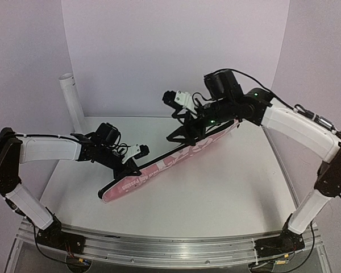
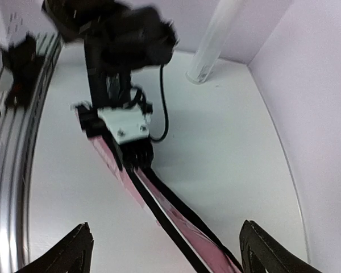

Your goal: Pack up the badminton gear

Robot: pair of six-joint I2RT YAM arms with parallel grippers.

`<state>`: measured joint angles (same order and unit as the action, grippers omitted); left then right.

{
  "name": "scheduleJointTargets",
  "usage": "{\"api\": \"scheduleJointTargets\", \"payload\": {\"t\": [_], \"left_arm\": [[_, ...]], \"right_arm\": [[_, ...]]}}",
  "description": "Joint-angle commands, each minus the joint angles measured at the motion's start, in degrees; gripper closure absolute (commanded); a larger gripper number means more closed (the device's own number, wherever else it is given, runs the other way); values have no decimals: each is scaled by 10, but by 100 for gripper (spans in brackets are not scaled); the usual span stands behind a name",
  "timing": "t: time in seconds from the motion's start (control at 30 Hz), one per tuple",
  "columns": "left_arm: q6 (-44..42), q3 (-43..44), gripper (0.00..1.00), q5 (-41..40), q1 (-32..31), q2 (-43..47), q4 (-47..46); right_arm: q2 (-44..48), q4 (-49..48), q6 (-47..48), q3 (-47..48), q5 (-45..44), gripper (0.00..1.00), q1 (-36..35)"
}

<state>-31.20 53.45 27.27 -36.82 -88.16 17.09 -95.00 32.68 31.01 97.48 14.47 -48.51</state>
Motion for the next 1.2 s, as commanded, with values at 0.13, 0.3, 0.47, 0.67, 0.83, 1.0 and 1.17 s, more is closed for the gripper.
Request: {"api": "scheduleJointTargets", "payload": {"t": [0.13, 0.3, 0.47, 0.67, 0.83, 1.0, 1.17], "left_arm": [[-46, 7, 100, 32, -2, 18, -25], [-36, 14, 100, 36, -2, 13, -23], [-38, 10, 100, 51, -2, 21, -30], [-32, 3, 100, 70, -2, 39, -32], [32, 3, 52, 27, 7, 71, -35], [134, 65, 25, -19, 61, 97, 53], [92, 93, 18, 21, 89, 164, 176]], "right_arm": [[-157, 133, 287, 65, 30, 11, 16], [-234, 143, 316, 108, 50, 12, 19], [-286, 137, 323, 132, 16, 16, 19], [-329, 135, 313, 172, -11, 85, 22], [-301, 137, 287, 150, -23, 100, 39], [-254, 139, 211, 133, -40, 100, 55], [-219, 150, 180, 114, -47, 100, 75]]}}
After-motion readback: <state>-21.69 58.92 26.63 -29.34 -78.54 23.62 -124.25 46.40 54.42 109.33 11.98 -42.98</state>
